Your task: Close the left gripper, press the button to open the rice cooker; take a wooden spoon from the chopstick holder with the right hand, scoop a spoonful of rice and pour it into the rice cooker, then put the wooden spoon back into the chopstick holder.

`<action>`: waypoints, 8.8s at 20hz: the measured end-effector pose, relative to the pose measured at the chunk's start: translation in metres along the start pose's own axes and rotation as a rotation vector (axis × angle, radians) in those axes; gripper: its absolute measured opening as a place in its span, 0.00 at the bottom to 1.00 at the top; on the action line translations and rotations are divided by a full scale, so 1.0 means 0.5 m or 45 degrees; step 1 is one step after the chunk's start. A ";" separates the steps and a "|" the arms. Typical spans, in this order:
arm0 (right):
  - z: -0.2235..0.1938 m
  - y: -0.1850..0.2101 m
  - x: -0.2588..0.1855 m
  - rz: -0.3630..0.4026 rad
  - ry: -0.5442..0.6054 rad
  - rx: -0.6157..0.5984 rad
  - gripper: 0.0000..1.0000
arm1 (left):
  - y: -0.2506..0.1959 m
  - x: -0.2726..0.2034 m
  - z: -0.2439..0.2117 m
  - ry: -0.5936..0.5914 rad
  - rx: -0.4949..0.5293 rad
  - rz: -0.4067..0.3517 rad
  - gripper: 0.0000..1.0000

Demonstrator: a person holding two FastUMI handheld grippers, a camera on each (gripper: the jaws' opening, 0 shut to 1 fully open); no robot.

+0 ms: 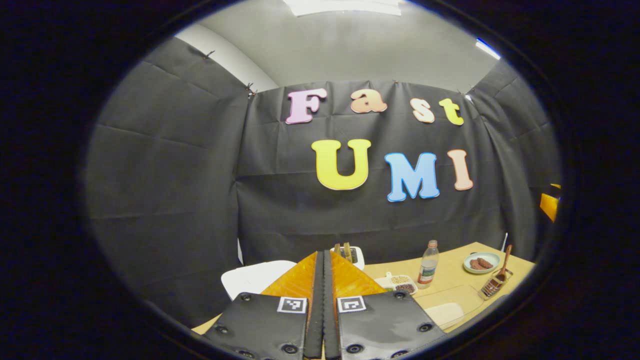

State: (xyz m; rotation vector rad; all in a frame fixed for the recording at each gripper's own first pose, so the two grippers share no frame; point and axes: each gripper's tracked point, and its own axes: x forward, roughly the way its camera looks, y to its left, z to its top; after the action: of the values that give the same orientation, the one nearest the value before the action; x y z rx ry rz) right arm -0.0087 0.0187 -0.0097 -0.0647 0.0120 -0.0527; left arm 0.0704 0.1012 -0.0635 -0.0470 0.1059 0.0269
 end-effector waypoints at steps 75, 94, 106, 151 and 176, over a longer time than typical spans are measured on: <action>-0.333 -0.187 0.232 -0.022 0.497 0.217 0.98 | -0.106 -0.140 0.180 -0.148 0.060 0.029 0.99; -0.559 -0.132 0.260 0.094 0.920 0.315 0.58 | -0.122 -0.222 0.139 -0.063 0.166 0.103 0.98; -0.580 -0.097 0.264 0.164 1.012 0.427 0.09 | -0.109 -0.233 0.132 -0.032 0.161 0.127 0.98; -0.393 0.320 0.172 0.304 0.603 0.070 0.09 | 0.206 -0.218 -0.011 0.058 0.071 0.045 0.99; -0.491 0.370 0.096 0.225 1.011 0.989 0.09 | 0.207 -0.253 -0.022 0.064 0.078 0.102 0.98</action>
State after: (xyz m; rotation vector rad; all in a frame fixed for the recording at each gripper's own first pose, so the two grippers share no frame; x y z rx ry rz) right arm 0.0457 0.1848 -0.2674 0.7374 0.7863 0.0987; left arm -0.0597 0.2009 -0.0657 0.0181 0.1585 0.1026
